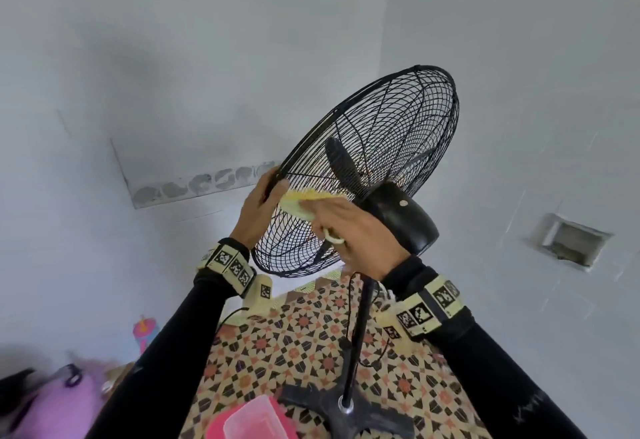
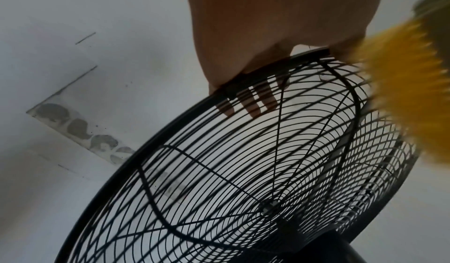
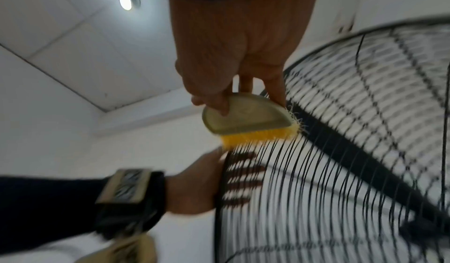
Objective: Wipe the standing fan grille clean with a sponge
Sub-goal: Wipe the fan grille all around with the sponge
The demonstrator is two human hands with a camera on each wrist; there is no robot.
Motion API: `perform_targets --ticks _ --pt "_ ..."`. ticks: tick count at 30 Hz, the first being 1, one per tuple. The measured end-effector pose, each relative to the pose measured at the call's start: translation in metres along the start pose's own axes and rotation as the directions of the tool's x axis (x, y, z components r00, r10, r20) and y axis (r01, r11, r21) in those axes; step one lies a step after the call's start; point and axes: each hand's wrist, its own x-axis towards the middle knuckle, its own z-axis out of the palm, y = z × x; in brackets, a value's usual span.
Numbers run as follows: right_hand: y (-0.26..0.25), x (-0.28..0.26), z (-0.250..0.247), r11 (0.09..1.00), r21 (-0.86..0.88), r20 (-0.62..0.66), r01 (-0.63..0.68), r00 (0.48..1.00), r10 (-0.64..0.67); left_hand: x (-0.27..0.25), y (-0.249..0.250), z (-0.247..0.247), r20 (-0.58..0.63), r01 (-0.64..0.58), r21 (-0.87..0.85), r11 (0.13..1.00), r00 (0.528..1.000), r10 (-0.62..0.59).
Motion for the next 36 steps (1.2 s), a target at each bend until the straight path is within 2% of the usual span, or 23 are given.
perform_targets --ticks 2,4,5,6,7,9,11,13,14,16,18,21,22,24,26,30,32,34,36 --pt "0.008 0.006 -0.019 0.998 -0.006 -0.236 -0.065 0.970 0.061 -0.001 -0.002 0.003 -0.021 -0.048 0.034 0.998 0.999 0.049" --pt "0.017 0.011 -0.034 0.993 0.014 -0.483 -0.116 0.869 0.109 -0.001 -0.004 0.006 -0.061 -0.060 0.027 0.998 0.996 0.062" --pt "0.020 0.011 -0.036 0.989 0.037 -0.548 -0.141 0.825 0.138 -0.001 -0.004 0.008 -0.093 -0.051 0.018 0.999 0.994 0.053" --pt "0.021 0.010 -0.033 0.982 0.068 -0.561 -0.174 0.808 0.182 0.000 -0.005 0.009 -0.123 -0.035 0.012 0.999 0.992 0.037" --pt "0.021 0.006 -0.025 0.974 0.081 -0.529 -0.210 0.819 0.220 0.000 -0.005 0.009 -0.143 -0.025 0.005 1.000 0.989 0.025" --pt "0.017 -0.004 -0.003 0.963 0.057 -0.377 -0.265 0.887 0.267 -0.001 -0.003 0.012 -0.169 -0.021 -0.004 1.000 0.985 0.020" --pt "0.012 -0.016 0.013 0.970 0.067 -0.177 -0.234 0.954 0.243 -0.001 -0.002 0.013 -0.185 -0.030 -0.016 0.999 0.982 0.026" --pt "0.007 -0.022 0.016 0.976 0.136 0.000 -0.170 0.985 0.172 -0.002 -0.002 0.014 -0.195 -0.046 -0.028 0.999 0.980 0.040" --pt "0.005 -0.022 0.014 0.979 0.151 0.049 -0.136 0.990 0.130 -0.002 -0.002 0.015 -0.196 -0.051 -0.036 0.998 0.980 0.043" --pt "0.003 -0.019 0.008 0.993 0.100 0.001 -0.067 0.998 0.067 -0.002 -0.003 0.016 -0.189 -0.061 -0.036 0.997 0.981 0.054" --pt "0.007 -0.015 -0.004 0.993 0.028 -0.128 -0.119 0.984 0.122 -0.002 -0.006 0.017 -0.198 -0.064 -0.005 0.998 0.978 0.062" --pt "0.022 -0.012 -0.019 0.976 -0.062 -0.369 -0.208 0.914 0.171 -0.002 -0.006 0.017 -0.216 -0.060 -0.012 0.998 0.975 0.056" --pt "0.026 -0.013 -0.019 0.971 -0.079 -0.408 -0.224 0.896 0.174 -0.003 -0.005 0.017 -0.220 -0.061 -0.020 0.998 0.974 0.056" --pt "0.030 -0.016 -0.010 0.961 -0.140 -0.403 -0.238 0.900 0.164 -0.004 -0.003 0.018 -0.226 -0.068 -0.017 0.998 0.972 0.063" --pt "0.026 -0.020 0.007 0.968 -0.177 -0.328 -0.178 0.938 0.112 -0.005 0.000 0.020 -0.231 -0.072 -0.014 0.997 0.971 0.067" --pt "0.017 -0.032 0.027 0.994 -0.113 -0.160 -0.010 0.987 -0.008 -0.007 0.003 0.021 -0.236 -0.059 -0.049 0.997 0.971 0.046" --pt "0.016 -0.034 0.019 0.994 -0.108 -0.176 -0.011 0.984 -0.008 -0.008 0.004 0.020 -0.227 -0.064 -0.074 0.995 0.973 0.046" --pt "0.018 -0.034 0.003 0.988 -0.077 -0.339 -0.131 0.936 0.097 -0.009 0.006 0.021 -0.229 -0.076 -0.051 0.996 0.971 0.063" --pt "0.026 -0.031 -0.013 0.953 -0.018 -0.548 -0.303 0.800 0.245 -0.009 0.007 0.023 -0.239 -0.084 -0.051 0.995 0.968 0.070"
